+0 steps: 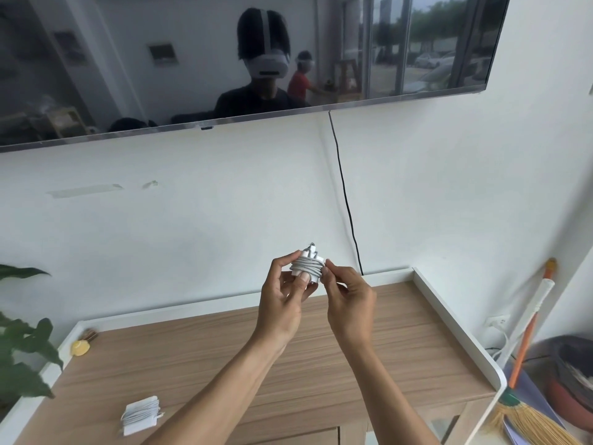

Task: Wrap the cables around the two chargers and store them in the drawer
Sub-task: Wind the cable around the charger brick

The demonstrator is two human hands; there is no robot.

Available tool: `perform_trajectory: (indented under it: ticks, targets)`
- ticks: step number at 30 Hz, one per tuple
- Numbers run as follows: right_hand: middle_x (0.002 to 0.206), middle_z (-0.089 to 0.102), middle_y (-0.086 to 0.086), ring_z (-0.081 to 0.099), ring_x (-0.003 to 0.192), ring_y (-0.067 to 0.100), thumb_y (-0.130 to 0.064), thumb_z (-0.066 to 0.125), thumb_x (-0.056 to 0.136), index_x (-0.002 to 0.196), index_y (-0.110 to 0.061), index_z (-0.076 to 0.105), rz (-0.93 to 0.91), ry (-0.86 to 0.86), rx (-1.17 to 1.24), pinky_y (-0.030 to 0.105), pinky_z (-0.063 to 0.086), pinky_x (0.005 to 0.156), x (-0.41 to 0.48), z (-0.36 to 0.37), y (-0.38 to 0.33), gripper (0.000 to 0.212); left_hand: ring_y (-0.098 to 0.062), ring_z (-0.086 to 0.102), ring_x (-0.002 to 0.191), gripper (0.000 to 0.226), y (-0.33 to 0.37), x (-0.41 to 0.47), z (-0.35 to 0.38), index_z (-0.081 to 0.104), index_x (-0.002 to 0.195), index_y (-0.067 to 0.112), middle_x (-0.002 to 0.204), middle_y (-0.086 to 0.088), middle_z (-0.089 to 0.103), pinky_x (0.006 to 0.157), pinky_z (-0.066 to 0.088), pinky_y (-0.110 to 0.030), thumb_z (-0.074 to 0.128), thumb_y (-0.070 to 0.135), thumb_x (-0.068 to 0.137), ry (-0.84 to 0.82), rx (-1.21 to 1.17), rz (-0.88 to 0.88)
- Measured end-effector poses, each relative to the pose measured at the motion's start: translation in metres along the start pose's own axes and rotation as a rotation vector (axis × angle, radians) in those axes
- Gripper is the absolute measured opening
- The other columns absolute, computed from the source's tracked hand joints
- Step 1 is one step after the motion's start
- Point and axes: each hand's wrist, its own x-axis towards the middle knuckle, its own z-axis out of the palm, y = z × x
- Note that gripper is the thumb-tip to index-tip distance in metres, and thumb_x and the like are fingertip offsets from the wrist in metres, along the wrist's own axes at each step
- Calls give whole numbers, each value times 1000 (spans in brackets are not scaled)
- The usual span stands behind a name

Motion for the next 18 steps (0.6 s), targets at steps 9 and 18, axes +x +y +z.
perform_trajectory:
  ticks: [9,18]
  targets:
    - [77,66,-8,62,71,2,-13,64,90,91,-14,70,-104,80,-202,22,50,63,-4,14,5,7,-31,67,102,30,-3,-1,-4,58,116,27,98,-8,68,86,56,-36,55,6,96,9,41,31]
    - [77,68,-5,64,66,10,-15,65,87,87,-14,68,-130,127,-358,34,52,62,-3,23,7,3,-30,66,104,28,-7,-2,-8,58,117,29,106,-15,68,87,56,-37,59,22,89,23,85,45]
